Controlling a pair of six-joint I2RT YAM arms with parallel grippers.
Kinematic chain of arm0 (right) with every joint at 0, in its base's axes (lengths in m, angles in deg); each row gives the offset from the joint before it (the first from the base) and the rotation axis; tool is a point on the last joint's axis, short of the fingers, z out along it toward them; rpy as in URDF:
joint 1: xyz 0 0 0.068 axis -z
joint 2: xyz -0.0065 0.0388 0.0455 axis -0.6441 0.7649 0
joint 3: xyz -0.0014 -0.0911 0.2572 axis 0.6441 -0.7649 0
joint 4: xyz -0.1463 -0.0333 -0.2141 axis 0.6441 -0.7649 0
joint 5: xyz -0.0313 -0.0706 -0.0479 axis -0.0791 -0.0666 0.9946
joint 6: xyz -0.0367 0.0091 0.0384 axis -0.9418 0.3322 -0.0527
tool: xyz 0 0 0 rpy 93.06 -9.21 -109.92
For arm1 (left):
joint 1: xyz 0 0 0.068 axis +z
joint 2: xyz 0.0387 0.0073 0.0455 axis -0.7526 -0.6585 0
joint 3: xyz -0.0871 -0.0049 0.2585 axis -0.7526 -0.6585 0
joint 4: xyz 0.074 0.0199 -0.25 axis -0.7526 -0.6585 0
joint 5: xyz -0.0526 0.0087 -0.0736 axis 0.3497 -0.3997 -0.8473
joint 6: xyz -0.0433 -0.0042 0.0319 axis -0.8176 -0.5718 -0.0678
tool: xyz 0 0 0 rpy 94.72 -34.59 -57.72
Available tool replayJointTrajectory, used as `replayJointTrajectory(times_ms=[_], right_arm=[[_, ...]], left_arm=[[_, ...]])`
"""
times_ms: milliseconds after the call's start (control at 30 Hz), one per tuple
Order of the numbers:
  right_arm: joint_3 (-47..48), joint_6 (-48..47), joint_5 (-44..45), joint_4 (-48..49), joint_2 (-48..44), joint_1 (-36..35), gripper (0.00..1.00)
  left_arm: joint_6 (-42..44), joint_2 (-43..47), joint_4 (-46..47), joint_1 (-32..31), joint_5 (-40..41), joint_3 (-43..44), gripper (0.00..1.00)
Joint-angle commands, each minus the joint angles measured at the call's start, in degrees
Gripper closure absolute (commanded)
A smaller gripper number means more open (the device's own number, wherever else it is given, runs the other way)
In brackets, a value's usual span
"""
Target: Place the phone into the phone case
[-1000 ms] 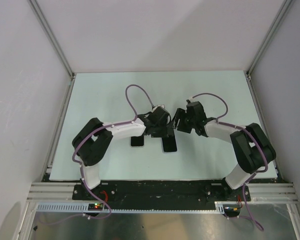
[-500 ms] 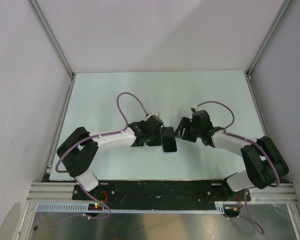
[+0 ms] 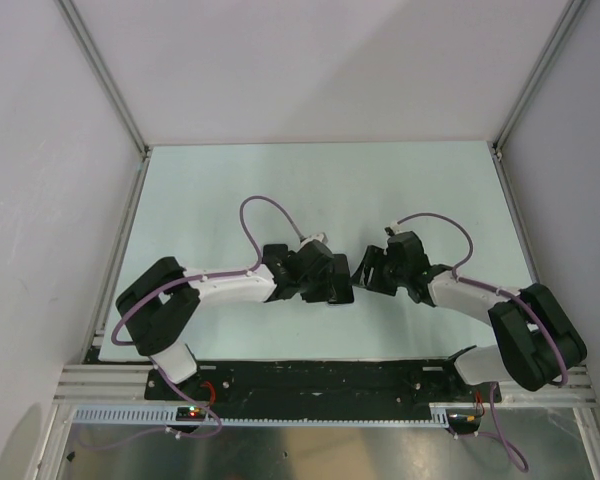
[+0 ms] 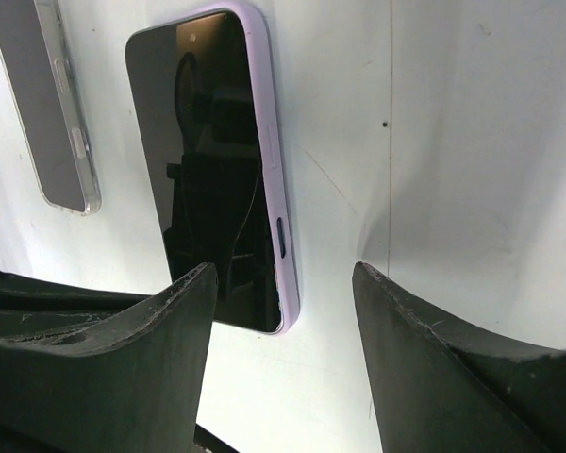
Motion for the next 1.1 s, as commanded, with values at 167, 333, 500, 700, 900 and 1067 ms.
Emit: replayJointTrajectory(times_ms=[167, 333, 500, 700, 900, 1067], right_arm=[[-0.6, 1.0, 0.5, 2.5, 0.2, -1.3, 0.36], [-0.6, 1.2, 0.6, 2.8, 0.8, -1.8, 0.36], [-0.7, 1.5, 0.8, 3.1, 1.3, -2.2, 0.36], [-0.7, 1.3, 1.2, 2.9, 1.6, -2.5, 0.37], [-0.8, 1.4, 1.2, 3.4, 2.2, -2.6, 0.37], [-0.8, 1.4, 1.4, 3.3, 2.4, -2.9, 0.37]], left_arm=[[-1.7, 1.8, 1.6, -0.2, 3.1, -1.2, 0.73], [-2.6, 1.8, 1.0, -0.2, 4.5, -1.7, 0.71], [-2.6, 0.6, 0.9, -0.3, 4.5, -1.1, 0.72], [-2.9, 1.0, 0.8, -0.4, 5.4, -1.7, 0.73], [-2.3, 4.7, 0.1, -0.3, 7.3, -2.5, 0.69], [-2.4, 4.4, -0.9, -0.4, 7.7, -2.2, 0.71]])
